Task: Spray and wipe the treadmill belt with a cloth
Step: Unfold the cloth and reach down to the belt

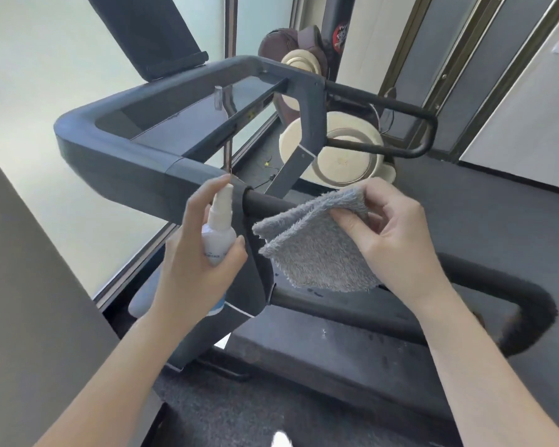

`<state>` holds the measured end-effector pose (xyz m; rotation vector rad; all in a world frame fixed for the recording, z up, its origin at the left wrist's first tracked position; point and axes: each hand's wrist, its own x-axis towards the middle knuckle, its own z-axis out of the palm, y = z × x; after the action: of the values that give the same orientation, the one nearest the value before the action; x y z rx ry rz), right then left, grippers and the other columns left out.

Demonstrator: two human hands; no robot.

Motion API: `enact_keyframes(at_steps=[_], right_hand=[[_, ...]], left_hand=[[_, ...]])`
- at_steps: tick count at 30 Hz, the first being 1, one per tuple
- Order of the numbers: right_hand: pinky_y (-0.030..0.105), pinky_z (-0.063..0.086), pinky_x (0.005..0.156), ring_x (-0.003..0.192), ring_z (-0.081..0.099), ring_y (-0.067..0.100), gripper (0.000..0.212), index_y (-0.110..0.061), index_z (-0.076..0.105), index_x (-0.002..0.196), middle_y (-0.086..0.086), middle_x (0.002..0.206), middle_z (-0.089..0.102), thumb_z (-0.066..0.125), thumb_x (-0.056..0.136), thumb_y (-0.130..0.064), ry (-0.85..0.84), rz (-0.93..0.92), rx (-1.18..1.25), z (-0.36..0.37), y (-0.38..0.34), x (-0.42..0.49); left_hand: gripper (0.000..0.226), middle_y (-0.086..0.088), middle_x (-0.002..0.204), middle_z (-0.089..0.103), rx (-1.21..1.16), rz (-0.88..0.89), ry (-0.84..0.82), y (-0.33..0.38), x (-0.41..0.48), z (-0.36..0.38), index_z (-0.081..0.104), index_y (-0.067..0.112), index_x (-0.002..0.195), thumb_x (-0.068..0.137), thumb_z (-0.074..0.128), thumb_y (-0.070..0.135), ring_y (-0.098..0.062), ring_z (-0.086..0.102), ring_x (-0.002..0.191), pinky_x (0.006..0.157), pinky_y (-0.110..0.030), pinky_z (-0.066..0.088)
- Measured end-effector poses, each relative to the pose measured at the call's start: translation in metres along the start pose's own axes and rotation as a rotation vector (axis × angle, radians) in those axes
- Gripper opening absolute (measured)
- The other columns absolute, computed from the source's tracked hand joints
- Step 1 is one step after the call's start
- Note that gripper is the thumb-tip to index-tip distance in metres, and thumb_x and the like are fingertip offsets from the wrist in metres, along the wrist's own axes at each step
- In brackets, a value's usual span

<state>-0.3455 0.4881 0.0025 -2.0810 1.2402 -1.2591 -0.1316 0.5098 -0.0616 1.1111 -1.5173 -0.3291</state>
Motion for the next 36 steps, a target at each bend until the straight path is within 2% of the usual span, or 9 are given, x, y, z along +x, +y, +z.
enact_keyframes(at_steps=[4,9,15,17,20,25,29,32,36], right_hand=[[0.048,0.049,0.074,0.083,0.06,0.021,0.006,-0.017,0.065,0.086,-0.004,0.084,0.063,0.064,0.083,-0.022,-0.012,0.018,0.0,0.019,0.025,-0.033],[0.046,0.048,0.072,0.083,0.06,0.019,0.009,-0.014,0.065,0.086,-0.002,0.084,0.062,0.065,0.083,-0.023,-0.024,-0.019,-0.062,0.037,0.063,-0.056],[0.044,0.049,0.073,0.086,0.06,0.016,0.003,-0.02,0.066,0.087,-0.01,0.085,0.061,0.066,0.084,-0.019,-0.033,-0.096,-0.048,0.067,0.113,-0.086],[0.043,0.049,0.073,0.086,0.06,0.018,0.003,-0.019,0.066,0.086,-0.008,0.084,0.061,0.065,0.083,-0.019,-0.049,-0.126,-0.028,0.082,0.132,-0.099],[0.037,0.05,0.07,0.084,0.061,0.019,0.004,-0.017,0.065,0.085,-0.006,0.085,0.062,0.065,0.082,-0.02,-0.082,-0.15,-0.005,0.108,0.169,-0.124],[0.035,0.048,0.067,0.081,0.061,0.019,0.012,-0.023,0.063,0.084,-0.006,0.084,0.062,0.061,0.083,-0.035,-0.131,-0.19,-0.004,0.148,0.247,-0.162],[0.035,0.047,0.067,0.078,0.061,0.019,0.017,-0.023,0.064,0.083,-0.004,0.082,0.063,0.06,0.079,-0.04,-0.122,-0.198,0.018,0.181,0.318,-0.185],[0.035,0.048,0.069,0.08,0.062,0.018,0.018,-0.023,0.066,0.083,-0.004,0.083,0.065,0.06,0.08,-0.04,-0.085,-0.183,-0.002,0.205,0.37,-0.201],[0.031,0.049,0.074,0.083,0.063,0.016,0.006,-0.025,0.067,0.082,-0.005,0.083,0.067,0.07,0.082,-0.031,0.015,-0.121,-0.031,0.226,0.425,-0.208]], left_hand=[[0.073,0.009,0.081,0.057,-0.016,-0.022,-0.036,-0.022,-0.029,0.009,0.032,0.06,0.126,0.077,0.058,0.012,-0.03,0.056,0.053,0.052,-0.049,0.051],[0.072,0.01,0.089,0.057,-0.042,-0.055,-0.039,-0.058,-0.064,0.03,0.034,0.058,0.127,0.077,0.057,0.012,-0.03,0.056,0.059,0.054,-0.052,0.052],[0.074,0.015,0.09,0.058,-0.014,-0.057,-0.008,-0.114,-0.11,0.058,0.032,0.064,0.123,0.075,0.058,0.014,-0.025,0.058,0.061,0.057,-0.05,0.054],[0.074,0.015,0.091,0.058,-0.01,-0.039,0.008,-0.14,-0.126,0.069,0.033,0.061,0.123,0.074,0.059,0.012,-0.022,0.058,0.062,0.059,-0.042,0.056],[0.071,0.013,0.085,0.059,0.03,0.024,0.038,-0.179,-0.157,0.088,0.035,0.054,0.126,0.074,0.063,0.014,-0.013,0.055,0.065,0.057,-0.011,0.046],[0.07,0.023,0.089,0.06,0.009,0.012,0.032,-0.255,-0.221,0.127,0.032,0.06,0.128,0.07,0.052,0.026,0.001,0.056,0.064,0.057,-0.006,0.042],[0.074,0.033,0.09,0.057,0.008,0.025,-0.011,-0.325,-0.268,0.164,0.039,0.054,0.13,0.071,0.061,0.015,0.015,0.052,0.065,0.064,-0.001,0.039],[0.068,0.029,0.084,0.059,0.022,0.012,-0.001,-0.376,-0.297,0.193,0.04,0.055,0.129,0.072,0.06,0.021,0.009,0.051,0.059,0.062,-0.004,0.042],[0.071,0.022,0.074,0.059,0.044,-0.01,-0.027,-0.43,-0.305,0.224,0.039,0.061,0.123,0.073,0.062,0.015,-0.001,0.047,0.053,0.057,-0.009,0.041]])
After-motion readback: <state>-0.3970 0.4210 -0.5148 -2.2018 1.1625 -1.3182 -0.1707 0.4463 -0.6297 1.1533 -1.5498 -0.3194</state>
